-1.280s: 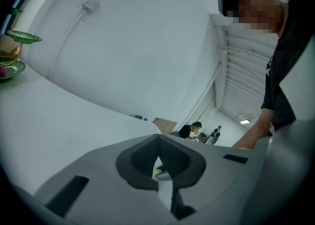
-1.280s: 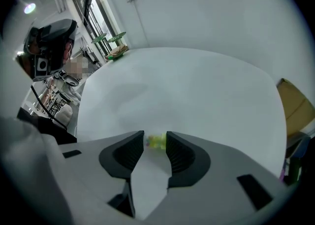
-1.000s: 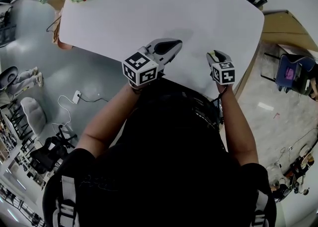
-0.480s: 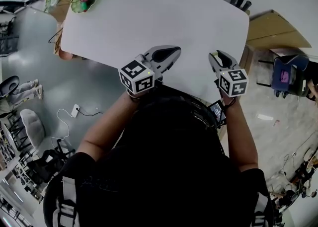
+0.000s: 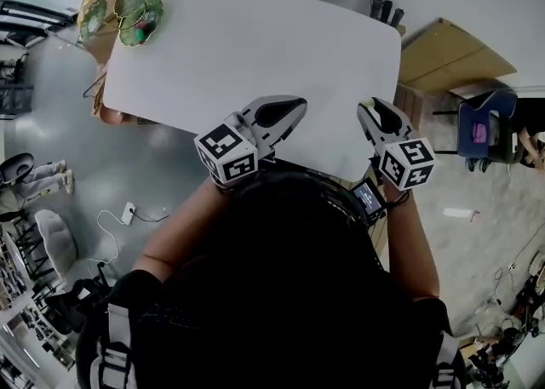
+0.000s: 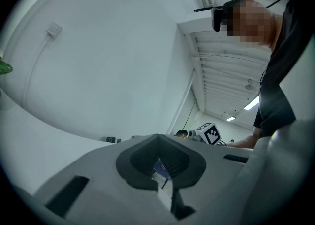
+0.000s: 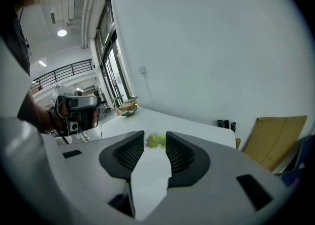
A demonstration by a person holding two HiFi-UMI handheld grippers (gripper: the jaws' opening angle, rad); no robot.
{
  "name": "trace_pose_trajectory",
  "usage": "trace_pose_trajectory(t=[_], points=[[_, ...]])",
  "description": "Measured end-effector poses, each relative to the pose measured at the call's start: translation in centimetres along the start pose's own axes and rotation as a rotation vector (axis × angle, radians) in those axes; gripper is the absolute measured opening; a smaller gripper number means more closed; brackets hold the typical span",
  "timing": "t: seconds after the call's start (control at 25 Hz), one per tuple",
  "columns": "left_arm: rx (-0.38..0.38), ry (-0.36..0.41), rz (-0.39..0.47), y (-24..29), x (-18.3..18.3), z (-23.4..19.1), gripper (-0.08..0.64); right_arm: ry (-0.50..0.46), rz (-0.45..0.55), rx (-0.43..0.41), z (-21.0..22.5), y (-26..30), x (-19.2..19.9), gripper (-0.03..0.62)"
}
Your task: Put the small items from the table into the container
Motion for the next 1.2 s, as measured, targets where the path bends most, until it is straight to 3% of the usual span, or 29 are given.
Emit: trace_pose_trajectory(t=[0.2, 0.44, 0.8, 1.2], points=[[-0.038, 0.018, 0.016, -0.4, -0.9, 0.2, 0.004, -0.024, -0.005, -0.061, -1.2, 1.3, -0.8, 0.144], [-0.165, -0.004, 0.022, -4.9, -0.4, -0.1, 0.003, -0.057, -0.072, -0.188, -5.1, 4.4, -0.6, 0.144], [-0.389, -0.024, 0.101, -17.0, 0.2, -2.1, 0.003, -0.182, -0.166, -0.357, -15.8, 11.3, -0.1, 0.144], [-0.546, -0.031, 0.169, -36.8, 3.8, -4.1, 0.003, -0.257, -0.234, -0.471, -32.9, 19.3, 7.5, 0.144]])
Point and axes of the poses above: the fingertips, and each gripper's own axes: y forward along the fingers, z to its right, x out of its underside, the point moved 4 cm from there along -y, backward along the fingers, and after that the axes turned 12 degrees about y, right-handed, at the moved point
